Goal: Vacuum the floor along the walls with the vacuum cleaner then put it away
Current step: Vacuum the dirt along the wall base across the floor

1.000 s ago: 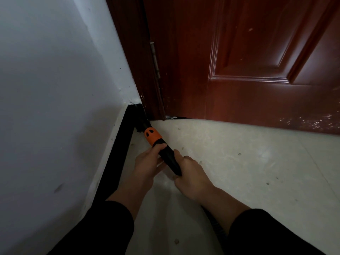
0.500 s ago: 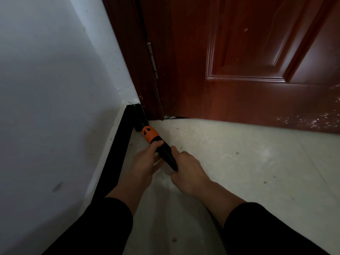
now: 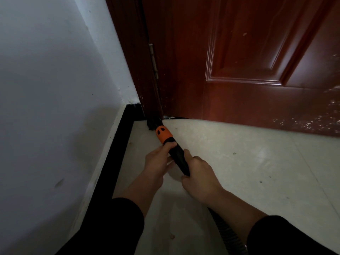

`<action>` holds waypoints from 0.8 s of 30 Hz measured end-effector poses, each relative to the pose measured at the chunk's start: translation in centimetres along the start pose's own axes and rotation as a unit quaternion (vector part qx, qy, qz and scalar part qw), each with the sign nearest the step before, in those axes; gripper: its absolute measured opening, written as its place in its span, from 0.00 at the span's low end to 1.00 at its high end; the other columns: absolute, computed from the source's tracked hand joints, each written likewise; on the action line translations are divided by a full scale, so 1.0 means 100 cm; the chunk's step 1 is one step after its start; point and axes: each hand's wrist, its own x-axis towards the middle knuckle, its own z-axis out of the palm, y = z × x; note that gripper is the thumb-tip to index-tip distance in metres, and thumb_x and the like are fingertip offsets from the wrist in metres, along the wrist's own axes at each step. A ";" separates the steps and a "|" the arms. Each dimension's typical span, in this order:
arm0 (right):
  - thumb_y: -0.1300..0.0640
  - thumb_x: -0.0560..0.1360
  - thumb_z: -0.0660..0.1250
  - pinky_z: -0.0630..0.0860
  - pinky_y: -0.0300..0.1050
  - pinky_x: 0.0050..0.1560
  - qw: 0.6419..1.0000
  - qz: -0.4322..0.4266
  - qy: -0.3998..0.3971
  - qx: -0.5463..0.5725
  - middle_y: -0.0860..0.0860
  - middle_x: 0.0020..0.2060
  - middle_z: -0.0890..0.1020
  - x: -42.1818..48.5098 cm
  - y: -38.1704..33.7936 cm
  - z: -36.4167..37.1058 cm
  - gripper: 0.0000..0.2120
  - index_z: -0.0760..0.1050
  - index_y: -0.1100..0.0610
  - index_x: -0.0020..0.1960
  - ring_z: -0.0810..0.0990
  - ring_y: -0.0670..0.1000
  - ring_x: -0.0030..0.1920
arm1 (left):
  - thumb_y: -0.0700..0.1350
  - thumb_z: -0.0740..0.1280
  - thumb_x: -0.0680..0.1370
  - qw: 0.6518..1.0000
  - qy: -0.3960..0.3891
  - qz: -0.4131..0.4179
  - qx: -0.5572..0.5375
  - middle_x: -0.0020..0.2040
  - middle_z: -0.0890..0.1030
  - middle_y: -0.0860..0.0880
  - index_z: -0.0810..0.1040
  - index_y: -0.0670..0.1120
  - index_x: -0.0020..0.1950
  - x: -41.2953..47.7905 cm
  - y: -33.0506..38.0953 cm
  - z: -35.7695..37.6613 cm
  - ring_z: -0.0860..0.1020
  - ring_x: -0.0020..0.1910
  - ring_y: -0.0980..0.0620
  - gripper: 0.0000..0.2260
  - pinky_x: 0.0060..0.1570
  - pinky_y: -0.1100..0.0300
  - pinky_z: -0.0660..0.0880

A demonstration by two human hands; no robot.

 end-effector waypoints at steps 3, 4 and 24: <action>0.66 0.73 0.64 0.64 0.37 0.36 1.000 -0.016 -0.005 0.012 0.51 0.43 0.71 0.001 -0.003 0.000 0.29 0.61 0.58 0.73 0.72 0.49 0.42 | 0.44 0.73 0.74 1.000 0.011 0.003 -0.004 0.43 0.84 0.51 0.81 0.46 0.45 -0.004 0.003 -0.004 0.83 0.43 0.54 0.03 0.34 0.64 0.79; 0.66 0.73 0.64 0.63 0.35 0.32 1.000 -0.020 -0.008 0.018 0.50 0.41 0.70 0.001 -0.004 0.000 0.27 0.63 0.58 0.71 0.71 0.48 0.40 | 0.44 0.73 0.74 1.000 0.014 0.004 -0.006 0.43 0.84 0.51 0.81 0.46 0.45 -0.005 0.003 -0.006 0.83 0.43 0.54 0.03 0.35 0.64 0.79; 0.71 0.69 0.64 0.69 0.43 0.35 0.987 -0.030 -0.123 0.101 0.56 0.39 0.77 -0.038 -0.013 -0.017 0.14 0.73 0.61 0.54 0.74 0.49 0.35 | 0.39 0.72 0.74 0.990 0.102 0.010 -0.092 0.43 0.84 0.45 0.82 0.42 0.47 -0.069 -0.019 -0.018 0.83 0.44 0.50 0.03 0.30 0.67 0.77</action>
